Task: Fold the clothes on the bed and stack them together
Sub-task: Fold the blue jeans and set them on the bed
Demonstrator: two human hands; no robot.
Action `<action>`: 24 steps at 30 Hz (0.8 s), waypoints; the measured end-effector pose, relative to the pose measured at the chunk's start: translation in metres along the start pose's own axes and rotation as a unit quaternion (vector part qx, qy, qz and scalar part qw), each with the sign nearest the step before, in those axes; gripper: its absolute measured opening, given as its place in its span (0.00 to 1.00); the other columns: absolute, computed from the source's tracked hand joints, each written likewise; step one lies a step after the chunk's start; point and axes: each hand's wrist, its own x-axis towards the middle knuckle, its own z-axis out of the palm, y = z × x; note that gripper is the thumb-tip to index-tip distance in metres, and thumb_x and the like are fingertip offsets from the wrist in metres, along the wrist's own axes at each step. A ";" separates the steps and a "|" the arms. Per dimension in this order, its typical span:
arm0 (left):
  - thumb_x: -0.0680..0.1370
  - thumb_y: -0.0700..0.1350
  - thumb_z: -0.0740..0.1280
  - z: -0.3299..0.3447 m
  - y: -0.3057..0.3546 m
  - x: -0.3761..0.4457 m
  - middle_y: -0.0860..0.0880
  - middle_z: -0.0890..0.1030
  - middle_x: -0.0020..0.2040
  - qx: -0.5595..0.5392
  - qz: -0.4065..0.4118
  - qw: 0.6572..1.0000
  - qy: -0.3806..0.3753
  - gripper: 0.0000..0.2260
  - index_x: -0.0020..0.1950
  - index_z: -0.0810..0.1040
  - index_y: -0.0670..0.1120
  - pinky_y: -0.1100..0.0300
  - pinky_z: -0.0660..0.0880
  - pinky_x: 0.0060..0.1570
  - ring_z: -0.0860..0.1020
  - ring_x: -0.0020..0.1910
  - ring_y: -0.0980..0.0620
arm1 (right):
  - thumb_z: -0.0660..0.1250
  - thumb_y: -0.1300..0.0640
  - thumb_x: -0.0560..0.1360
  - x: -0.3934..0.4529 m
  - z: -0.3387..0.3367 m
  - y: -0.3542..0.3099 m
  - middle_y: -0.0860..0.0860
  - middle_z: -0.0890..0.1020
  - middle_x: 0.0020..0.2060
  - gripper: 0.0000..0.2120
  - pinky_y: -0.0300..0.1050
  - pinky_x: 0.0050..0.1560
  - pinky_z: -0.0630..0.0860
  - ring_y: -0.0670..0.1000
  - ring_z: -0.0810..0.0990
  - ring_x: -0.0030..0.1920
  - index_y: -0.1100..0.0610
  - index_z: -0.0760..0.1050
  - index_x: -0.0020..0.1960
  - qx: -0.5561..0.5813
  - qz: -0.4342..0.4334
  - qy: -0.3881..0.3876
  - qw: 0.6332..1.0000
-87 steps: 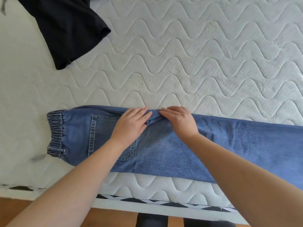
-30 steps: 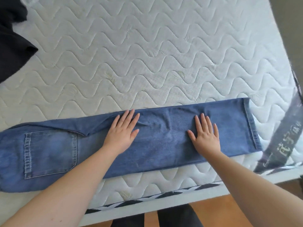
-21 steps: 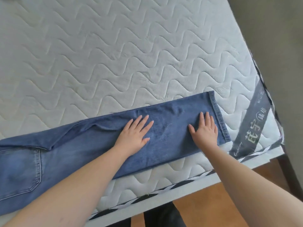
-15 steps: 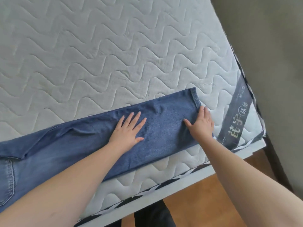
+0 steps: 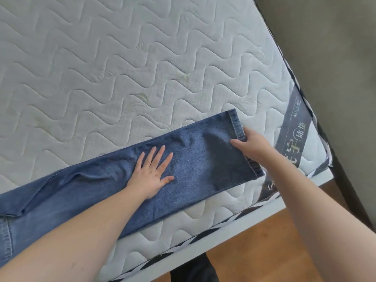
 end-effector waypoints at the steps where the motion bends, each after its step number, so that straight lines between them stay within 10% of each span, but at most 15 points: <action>1: 0.73 0.71 0.30 0.000 -0.001 0.000 0.54 0.17 0.69 -0.004 0.002 1.000 -0.003 0.32 0.69 0.18 0.60 0.48 0.21 0.67 0.17 0.67 0.52 | 0.67 0.50 0.74 -0.008 0.000 -0.008 0.39 0.79 0.39 0.11 0.40 0.37 0.69 0.43 0.77 0.39 0.47 0.73 0.55 -0.001 -0.020 0.000 1.000; 14: 0.81 0.61 0.38 -0.024 -0.036 -0.061 0.54 0.52 0.81 -0.078 0.009 0.989 0.128 0.30 0.81 0.48 0.52 0.51 0.43 0.77 0.48 0.80 0.54 | 0.60 0.52 0.78 -0.120 0.080 -0.122 0.47 0.81 0.43 0.28 0.50 0.42 0.75 0.53 0.79 0.43 0.40 0.54 0.75 0.016 -0.106 0.015 0.994; 24: 0.82 0.55 0.47 0.029 -0.176 -0.198 0.44 0.62 0.78 -0.126 -0.264 0.932 0.214 0.28 0.79 0.60 0.42 0.46 0.55 0.76 0.59 0.78 0.46 | 0.58 0.51 0.80 -0.171 0.186 -0.216 0.48 0.80 0.45 0.29 0.50 0.40 0.74 0.53 0.78 0.42 0.41 0.50 0.77 -0.010 -0.147 -0.043 0.988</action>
